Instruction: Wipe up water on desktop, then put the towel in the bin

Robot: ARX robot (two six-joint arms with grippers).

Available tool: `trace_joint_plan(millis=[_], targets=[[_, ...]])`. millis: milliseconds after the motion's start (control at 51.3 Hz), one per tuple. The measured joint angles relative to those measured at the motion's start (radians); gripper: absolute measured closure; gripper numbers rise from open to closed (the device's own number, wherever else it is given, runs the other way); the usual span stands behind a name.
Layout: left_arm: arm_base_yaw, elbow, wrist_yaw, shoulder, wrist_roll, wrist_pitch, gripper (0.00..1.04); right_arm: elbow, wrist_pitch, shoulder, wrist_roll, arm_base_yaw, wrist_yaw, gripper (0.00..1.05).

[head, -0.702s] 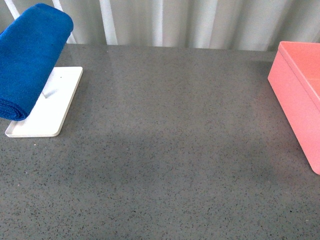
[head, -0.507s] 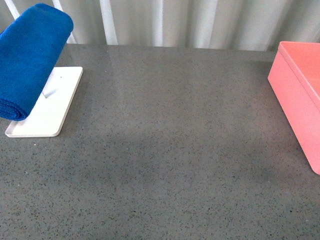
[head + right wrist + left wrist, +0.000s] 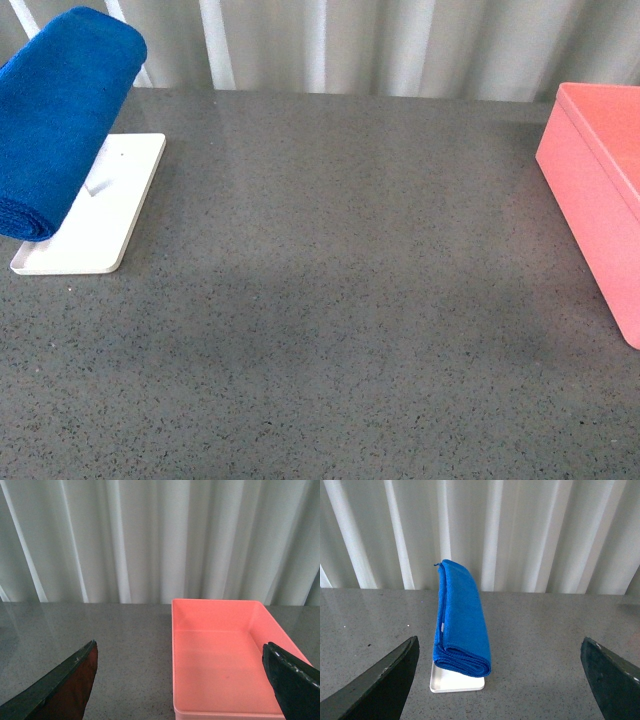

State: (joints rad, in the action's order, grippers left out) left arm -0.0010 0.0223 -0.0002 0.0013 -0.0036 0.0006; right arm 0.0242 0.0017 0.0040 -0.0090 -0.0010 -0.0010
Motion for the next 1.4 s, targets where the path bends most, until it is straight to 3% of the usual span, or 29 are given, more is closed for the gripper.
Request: trace_joint_plan(millis=[760,838,897,1150,1404], targets=[[-0.004,0.011,-0.006,0.023,-0.024,-0.039,0.07,0.000,0.000,0.000,0.000,0.000,0.000,0.07],[-0.035,0.114,-0.029,0.169,-0.153,-0.268,0.07,0.000,0.000,0.000,0.000,0.000,0.000,0.07],[-0.042,0.166,-0.023,0.295,-0.216,-0.311,0.07,0.000,0.000,0.000,0.000,0.000,0.000,0.07],[0.085,0.457,0.121,0.802,-0.167,0.035,0.07,0.000,0.000,0.000,0.000,0.000,0.000,0.07],[0.095,0.854,0.164,1.320,0.049,0.048,0.07,0.000,0.000,0.000,0.000,0.000,0.000,0.07]])
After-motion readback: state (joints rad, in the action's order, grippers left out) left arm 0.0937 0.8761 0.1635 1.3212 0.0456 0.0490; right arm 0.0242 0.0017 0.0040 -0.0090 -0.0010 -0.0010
